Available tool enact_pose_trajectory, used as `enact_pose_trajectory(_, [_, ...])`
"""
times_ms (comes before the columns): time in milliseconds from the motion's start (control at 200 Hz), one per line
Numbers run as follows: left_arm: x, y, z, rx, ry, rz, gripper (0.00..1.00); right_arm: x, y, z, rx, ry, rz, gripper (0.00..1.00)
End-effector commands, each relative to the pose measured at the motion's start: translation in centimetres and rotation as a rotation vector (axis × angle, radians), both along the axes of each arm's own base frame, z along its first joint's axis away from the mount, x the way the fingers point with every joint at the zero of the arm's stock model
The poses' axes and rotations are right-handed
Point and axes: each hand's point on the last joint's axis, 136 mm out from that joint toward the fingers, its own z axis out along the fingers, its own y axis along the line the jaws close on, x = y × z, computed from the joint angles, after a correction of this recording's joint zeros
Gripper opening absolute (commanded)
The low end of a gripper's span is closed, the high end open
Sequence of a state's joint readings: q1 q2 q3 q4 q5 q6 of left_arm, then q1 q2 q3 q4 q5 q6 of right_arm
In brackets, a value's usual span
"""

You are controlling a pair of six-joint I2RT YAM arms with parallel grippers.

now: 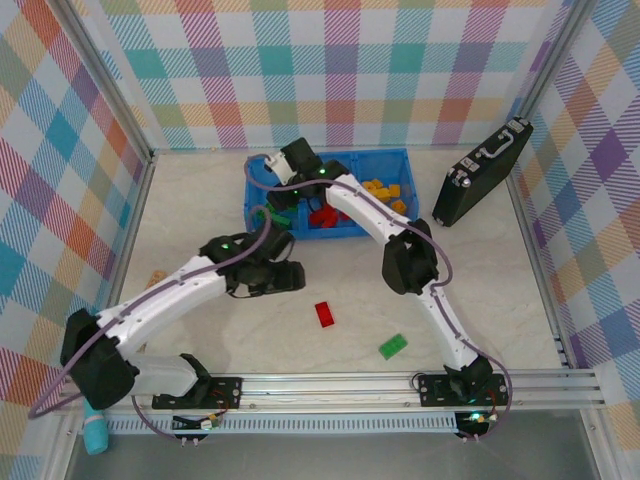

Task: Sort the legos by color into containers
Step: Place the lego in the container, then pick up the lego from the middle-left of the table.

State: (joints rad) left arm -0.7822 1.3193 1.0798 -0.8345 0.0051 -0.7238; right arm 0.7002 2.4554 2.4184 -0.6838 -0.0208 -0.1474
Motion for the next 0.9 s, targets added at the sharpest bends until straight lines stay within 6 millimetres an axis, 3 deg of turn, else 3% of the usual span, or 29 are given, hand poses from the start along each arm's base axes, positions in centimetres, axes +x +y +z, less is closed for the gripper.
enact_pose_trajectory(0, [0.3, -2.9, -1.7, -0.049, 0.012, 0.078, 0.71, 0.5, -2.9, 9.0, 0.089, -0.113, -0.029, 0.63])
enact_pose_trajectory(230, [-1.0, -6.2, -5.1, -0.014, 0.1, 0.084, 0.73, 0.4, -9.5, 14.1, 0.145, -0.135, -0.138, 0.68])
enact_pose_trajectory(470, [-1.9, -7.6, -7.5, 0.038, 0.151, 0.111, 0.74, -1.2, -17.0, 16.5, 0.161, -0.152, -0.336, 0.71])
enact_pose_trajectory(545, [-2.0, -8.0, -8.0, 0.043, 0.156, 0.121, 0.74, -2.3, -20.2, 16.1, 0.18, -0.115, -0.441, 0.72])
enact_pose_trajectory(640, [-1.9, -8.5, -9.0, 0.058, 0.169, 0.124, 0.74, -4.2, -23.0, 15.2, 0.258, -0.062, -0.532, 0.73])
enact_pose_trajectory(895, [-2.3, -9.4, -11.3, 0.071, 0.215, 0.121, 0.65, -8.6, -25.8, 10.9, 0.23, 0.051, -0.628, 0.73])
